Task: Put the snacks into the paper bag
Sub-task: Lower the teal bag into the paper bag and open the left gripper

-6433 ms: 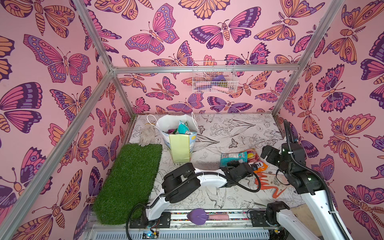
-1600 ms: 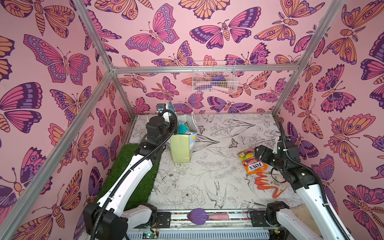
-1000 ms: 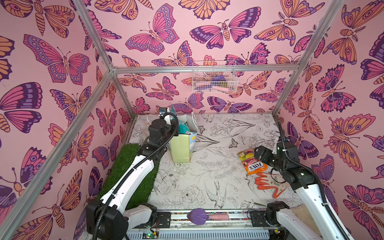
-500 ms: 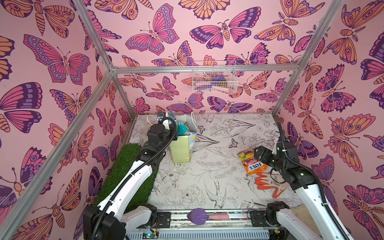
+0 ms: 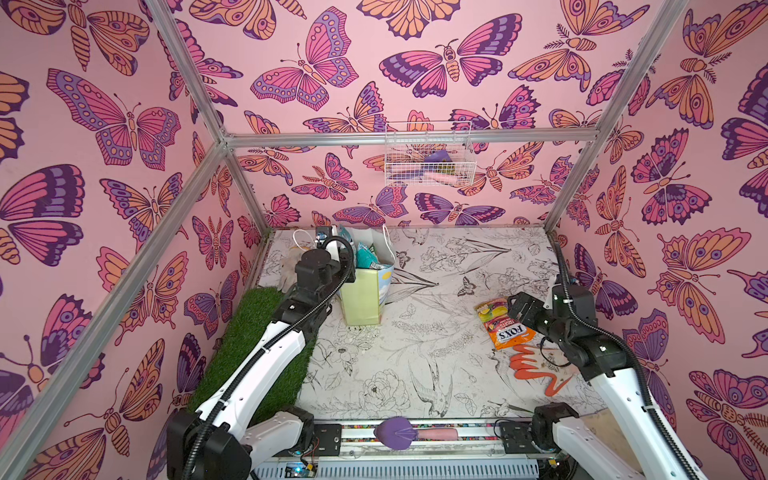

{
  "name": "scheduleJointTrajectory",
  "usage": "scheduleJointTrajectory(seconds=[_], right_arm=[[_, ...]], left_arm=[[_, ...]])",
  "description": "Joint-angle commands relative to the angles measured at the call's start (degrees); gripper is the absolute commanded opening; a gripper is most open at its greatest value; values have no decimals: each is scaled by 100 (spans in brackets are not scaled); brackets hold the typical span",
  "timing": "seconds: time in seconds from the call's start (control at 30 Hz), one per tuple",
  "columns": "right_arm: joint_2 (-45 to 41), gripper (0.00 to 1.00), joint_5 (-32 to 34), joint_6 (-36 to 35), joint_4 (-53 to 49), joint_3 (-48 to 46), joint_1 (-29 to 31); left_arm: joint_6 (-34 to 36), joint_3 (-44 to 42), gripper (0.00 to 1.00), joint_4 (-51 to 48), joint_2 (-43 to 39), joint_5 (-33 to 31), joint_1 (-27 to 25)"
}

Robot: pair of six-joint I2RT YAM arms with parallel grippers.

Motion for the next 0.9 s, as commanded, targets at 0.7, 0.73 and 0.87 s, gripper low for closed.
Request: scheduleJointTrajectory(seconds=[0.7, 0.73, 0.87], right_arm=[[-8, 100, -98, 101, 110, -29, -28], [-8, 100, -109, 107, 109, -42, -26], [-26, 100, -100, 92, 80, -35, -27]], left_arm=[[201, 1074, 68, -297, 281, 135, -196], [217, 1202, 68, -364, 403, 119, -201], [228, 1670, 68, -738, 968, 25, -196]])
